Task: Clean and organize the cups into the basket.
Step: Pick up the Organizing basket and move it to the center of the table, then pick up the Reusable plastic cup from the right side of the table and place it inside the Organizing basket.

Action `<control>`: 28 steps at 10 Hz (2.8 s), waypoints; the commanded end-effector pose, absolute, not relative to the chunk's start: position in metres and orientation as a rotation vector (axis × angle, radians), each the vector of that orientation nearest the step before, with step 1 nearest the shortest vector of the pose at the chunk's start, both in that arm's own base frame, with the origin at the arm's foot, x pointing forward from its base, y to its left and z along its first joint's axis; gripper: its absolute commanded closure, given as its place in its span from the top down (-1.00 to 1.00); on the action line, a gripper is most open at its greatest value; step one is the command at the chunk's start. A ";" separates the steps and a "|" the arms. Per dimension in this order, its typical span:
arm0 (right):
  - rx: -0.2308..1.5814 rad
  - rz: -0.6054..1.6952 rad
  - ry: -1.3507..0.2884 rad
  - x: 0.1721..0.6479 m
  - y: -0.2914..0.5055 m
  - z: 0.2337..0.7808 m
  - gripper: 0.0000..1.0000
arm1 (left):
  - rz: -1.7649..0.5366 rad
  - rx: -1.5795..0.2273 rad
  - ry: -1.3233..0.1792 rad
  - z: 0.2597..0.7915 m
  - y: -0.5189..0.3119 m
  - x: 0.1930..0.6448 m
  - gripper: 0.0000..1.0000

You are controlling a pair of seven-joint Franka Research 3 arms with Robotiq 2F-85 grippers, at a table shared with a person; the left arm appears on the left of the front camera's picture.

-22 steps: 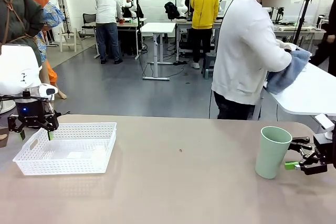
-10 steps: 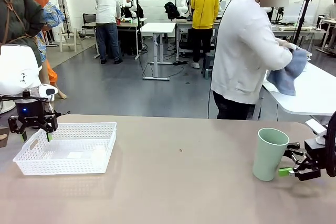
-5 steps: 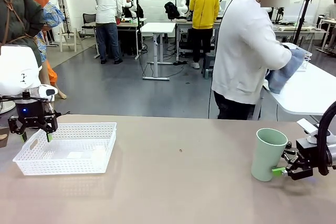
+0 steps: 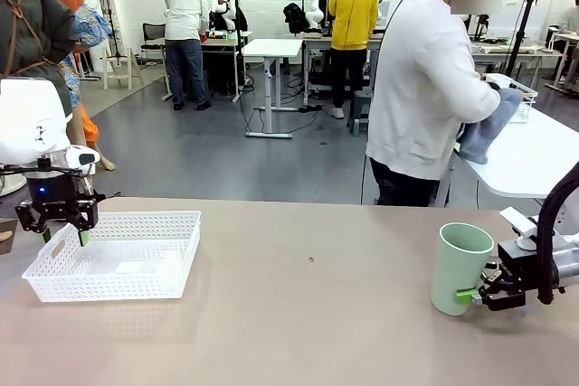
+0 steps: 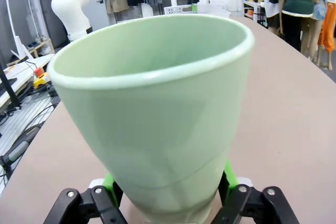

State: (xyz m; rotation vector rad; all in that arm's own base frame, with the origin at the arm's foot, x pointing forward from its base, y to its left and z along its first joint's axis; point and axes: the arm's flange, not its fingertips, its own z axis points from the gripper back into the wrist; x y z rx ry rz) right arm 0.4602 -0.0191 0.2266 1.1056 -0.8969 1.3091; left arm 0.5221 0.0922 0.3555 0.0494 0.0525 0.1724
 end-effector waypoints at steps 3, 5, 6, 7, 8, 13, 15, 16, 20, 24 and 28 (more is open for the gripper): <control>1.127 1.348 -0.905 0.464 -0.021 0.222 -1.00 | 0.151 0.020 0.065 0.359 0.094 0.516 -1.00; 1.126 1.345 -0.906 0.464 -0.023 0.222 -0.55 | 0.152 0.024 0.063 0.360 0.094 0.516 -1.00; 1.124 1.346 -0.906 0.464 -0.023 0.222 -0.55 | 0.154 0.024 0.062 0.360 0.094 0.516 -1.00; 1.123 1.346 -0.904 0.464 -0.023 0.221 -1.00 | 0.159 0.024 0.063 0.360 0.094 0.516 -1.00; 1.123 1.342 -0.904 0.464 -0.024 0.221 -0.55 | 0.164 0.023 0.063 0.360 0.094 0.516 -1.00; 1.074 1.293 -0.918 0.456 -0.032 0.243 0.23 | 0.168 0.023 0.056 0.361 0.090 0.513 -1.00; 0.988 1.240 -0.909 0.438 -0.042 0.290 0.23 | 0.120 0.014 0.048 0.369 0.071 0.509 -1.00; 0.966 1.215 -0.907 0.428 -0.050 0.313 0.23 | 0.106 0.008 0.031 0.375 0.057 0.508 -1.00; 0.907 1.148 -0.939 0.413 -0.080 0.422 0.23 | 0.049 0.079 0.045 0.377 -0.016 0.513 -1.00; 0.823 1.073 -0.980 0.418 -0.097 0.479 0.23 | 0.009 0.081 0.052 0.382 -0.095 0.519 -1.00; 0.846 1.138 -0.982 0.415 -0.091 0.471 0.23 | 0.145 0.067 0.077 0.374 -0.167 0.534 -1.00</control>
